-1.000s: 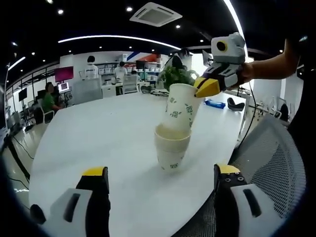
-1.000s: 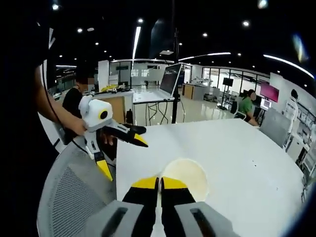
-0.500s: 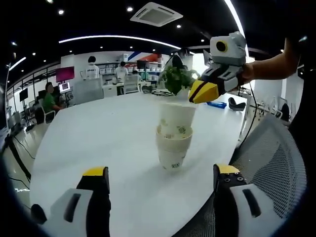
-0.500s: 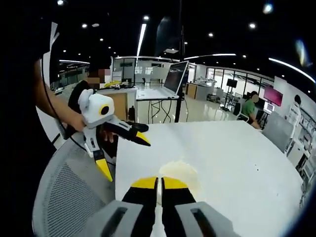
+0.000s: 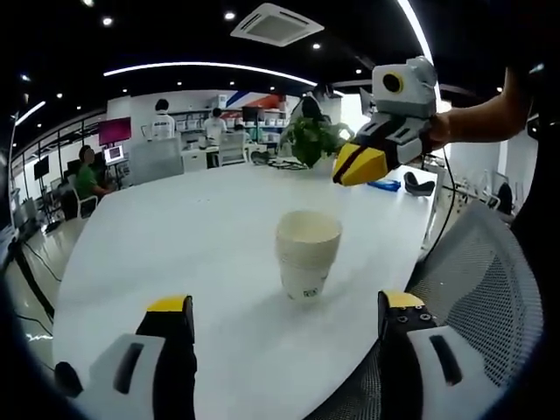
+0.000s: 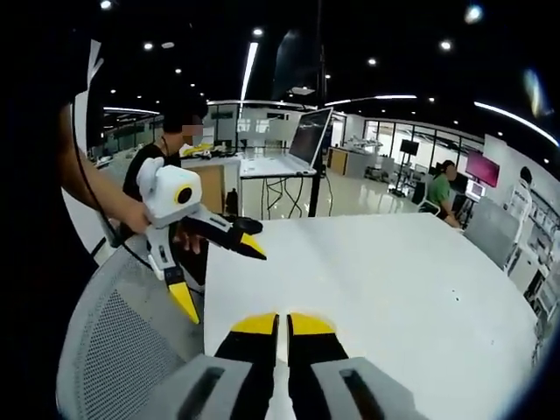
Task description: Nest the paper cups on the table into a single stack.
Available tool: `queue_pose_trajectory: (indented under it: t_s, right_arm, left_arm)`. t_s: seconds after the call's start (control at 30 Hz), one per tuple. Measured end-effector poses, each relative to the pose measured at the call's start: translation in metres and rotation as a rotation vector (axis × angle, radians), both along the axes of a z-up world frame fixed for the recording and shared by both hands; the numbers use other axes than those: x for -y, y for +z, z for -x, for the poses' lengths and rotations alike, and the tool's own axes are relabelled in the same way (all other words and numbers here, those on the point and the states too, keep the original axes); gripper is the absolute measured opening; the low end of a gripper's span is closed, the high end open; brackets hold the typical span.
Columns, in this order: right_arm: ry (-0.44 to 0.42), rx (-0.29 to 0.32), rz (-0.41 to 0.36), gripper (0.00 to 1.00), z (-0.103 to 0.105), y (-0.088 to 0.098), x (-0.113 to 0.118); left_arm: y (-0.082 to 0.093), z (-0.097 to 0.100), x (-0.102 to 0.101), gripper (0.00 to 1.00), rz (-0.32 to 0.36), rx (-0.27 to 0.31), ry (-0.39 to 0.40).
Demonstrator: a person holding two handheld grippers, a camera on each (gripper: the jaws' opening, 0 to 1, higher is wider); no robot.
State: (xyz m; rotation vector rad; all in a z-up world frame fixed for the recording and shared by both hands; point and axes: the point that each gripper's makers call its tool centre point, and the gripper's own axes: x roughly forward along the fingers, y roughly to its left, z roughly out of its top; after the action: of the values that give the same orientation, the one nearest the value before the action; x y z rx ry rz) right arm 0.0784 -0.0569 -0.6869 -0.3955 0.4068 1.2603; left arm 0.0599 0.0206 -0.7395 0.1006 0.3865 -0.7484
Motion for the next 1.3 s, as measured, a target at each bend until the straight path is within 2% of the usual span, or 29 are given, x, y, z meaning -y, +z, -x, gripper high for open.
queue_pose_trajectory:
  t_s: [0.23,0.43,0.63,1.0,1.3]
  right_arm:
    - [-0.018,-0.004,0.001,0.07,-0.001,-0.004,0.003]
    - [-0.051,-0.004,0.004,0.18,-0.006,-0.010,0.008]
    - [-0.075,-0.015,0.002,0.28,-0.007,-0.015,0.014]
    - [-0.123,-0.033,-0.005,0.45,-0.010,-0.027,0.020]
    - [-0.167,-0.054,-0.009,0.51,-0.010,-0.041,0.024]
  left_arm:
    - [0.002,0.001,0.002,0.86,0.006,0.001,-0.005]
    - [0.004,0.003,0.007,0.86,0.018,-0.015,-0.033]
    - [0.003,0.006,0.010,0.86,0.003,-0.027,-0.065]
    - [0.011,-0.007,0.017,0.85,-0.059,-0.005,-0.134]
    - [-0.004,-0.008,0.030,0.83,-0.115,-0.026,-0.201]
